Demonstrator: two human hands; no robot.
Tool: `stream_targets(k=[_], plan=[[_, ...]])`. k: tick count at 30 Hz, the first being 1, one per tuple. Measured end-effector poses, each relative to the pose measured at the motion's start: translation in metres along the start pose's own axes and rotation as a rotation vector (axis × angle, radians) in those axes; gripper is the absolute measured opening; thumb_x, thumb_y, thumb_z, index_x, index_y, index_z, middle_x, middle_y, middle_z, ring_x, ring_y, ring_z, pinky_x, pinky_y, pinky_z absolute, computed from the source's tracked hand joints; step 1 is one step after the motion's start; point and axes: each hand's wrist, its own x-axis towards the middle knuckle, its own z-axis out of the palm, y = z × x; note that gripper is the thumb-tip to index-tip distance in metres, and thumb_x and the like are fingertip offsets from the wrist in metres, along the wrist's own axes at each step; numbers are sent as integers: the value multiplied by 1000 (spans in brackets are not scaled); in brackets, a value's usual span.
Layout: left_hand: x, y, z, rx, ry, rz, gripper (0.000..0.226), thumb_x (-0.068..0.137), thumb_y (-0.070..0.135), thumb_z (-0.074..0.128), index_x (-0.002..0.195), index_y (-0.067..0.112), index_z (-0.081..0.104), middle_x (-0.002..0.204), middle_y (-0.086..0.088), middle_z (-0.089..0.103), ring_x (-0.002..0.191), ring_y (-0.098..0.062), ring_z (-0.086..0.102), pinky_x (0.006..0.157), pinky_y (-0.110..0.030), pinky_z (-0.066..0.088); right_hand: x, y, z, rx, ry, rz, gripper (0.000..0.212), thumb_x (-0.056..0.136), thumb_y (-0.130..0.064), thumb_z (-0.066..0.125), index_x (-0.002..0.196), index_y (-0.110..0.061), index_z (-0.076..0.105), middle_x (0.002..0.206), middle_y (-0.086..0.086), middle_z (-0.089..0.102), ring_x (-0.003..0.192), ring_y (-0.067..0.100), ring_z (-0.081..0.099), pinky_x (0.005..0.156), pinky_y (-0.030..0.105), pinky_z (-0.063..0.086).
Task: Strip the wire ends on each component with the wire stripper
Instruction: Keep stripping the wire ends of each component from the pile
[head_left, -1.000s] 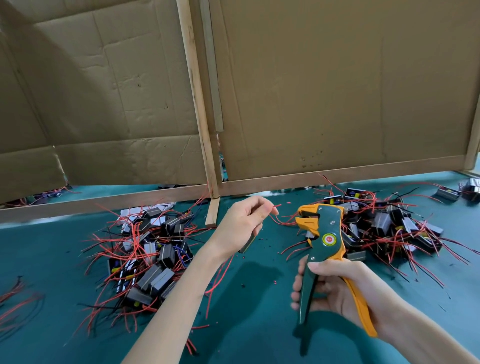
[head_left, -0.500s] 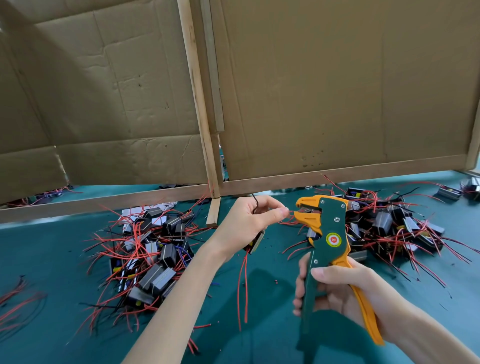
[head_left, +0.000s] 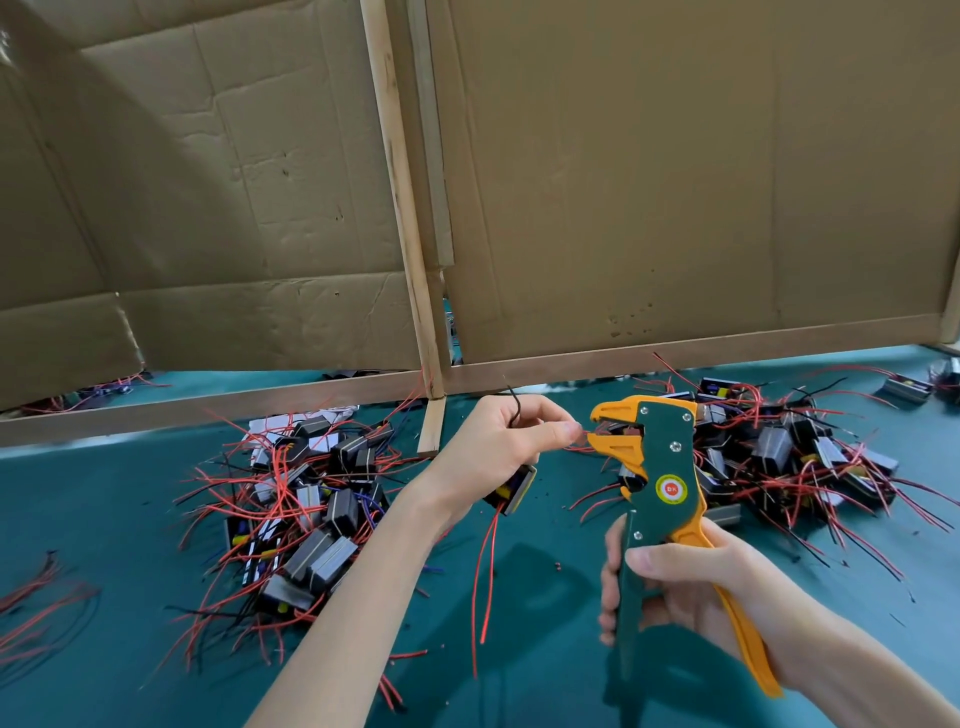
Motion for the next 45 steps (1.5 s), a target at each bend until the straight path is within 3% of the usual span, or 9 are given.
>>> stream_targets(k=[5, 12, 18, 25, 32, 36, 39, 42, 45], plan=[[2, -1, -1, 4, 24, 1, 19, 87, 26, 66, 68, 29, 66, 51, 16, 39, 48, -4, 33, 56, -18, 31, 0, -1, 4, 13, 68, 2, 31, 55, -12, 81, 76, 4, 65, 74, 34, 58, 67, 44, 62, 64, 52, 55], [0, 0, -1, 4, -29, -2, 19, 87, 26, 66, 69, 30, 71, 51, 12, 40, 50, -9, 28, 56, -26, 27, -1, -1, 4, 6, 75, -14, 28, 57, -12, 79, 76, 5, 65, 74, 34, 59, 67, 45, 62, 63, 51, 55], [-1, 2, 0, -17, -51, -2, 11, 82, 32, 68, 74, 27, 75, 66, -12, 34, 64, -31, 20, 55, -31, 21, -1, 0, 4, 0, 89, -13, 28, 56, -11, 79, 76, 4, 66, 75, 35, 58, 67, 46, 62, 63, 52, 55], [-1, -1, -9, -10, -106, -5, 9, 82, 32, 71, 78, 25, 75, 61, -1, 36, 66, -28, 22, 56, -27, 23, -4, -2, 5, -76, 81, 4, 31, 57, -16, 81, 75, 3, 64, 73, 34, 58, 66, 44, 62, 63, 51, 55], [0, -6, -14, -2, -133, -13, 9, 86, 24, 67, 84, 17, 72, 59, 5, 46, 55, -13, 29, 57, -21, 30, -6, 7, 11, -96, 174, 58, 40, 49, -30, 91, 62, -8, 60, 56, 24, 52, 45, 31, 53, 49, 40, 51], [-1, -7, -11, -421, -131, -132, 11, 78, 16, 50, 88, 13, 47, 57, 6, 33, 52, -11, 28, 68, -30, 30, -3, 14, 15, -111, 343, 64, 44, 54, -38, 80, 58, -6, 50, 50, 16, 45, 38, 24, 44, 42, 28, 41], [-1, -6, -5, -683, -168, -179, 11, 83, 22, 44, 81, 13, 38, 67, 2, 30, 58, -11, 30, 70, -31, 24, -1, 11, 10, -69, 334, 82, 44, 52, -39, 79, 53, -8, 49, 52, 14, 43, 40, 24, 43, 41, 28, 40], [1, -6, -1, -464, -52, -127, 26, 98, 20, 32, 73, 15, 36, 66, 4, 27, 57, -11, 23, 69, -31, 28, 2, 6, 4, 108, 182, 50, 47, 41, -26, 92, 69, -1, 64, 67, 24, 56, 59, 37, 60, 57, 44, 55], [2, -7, -7, -235, 39, -42, 35, 104, 20, 34, 72, 13, 45, 61, 9, 27, 56, -10, 23, 65, -28, 27, 5, 6, -3, 143, 143, -9, 52, 38, -21, 95, 79, -1, 69, 77, 28, 61, 71, 44, 64, 68, 51, 56]])
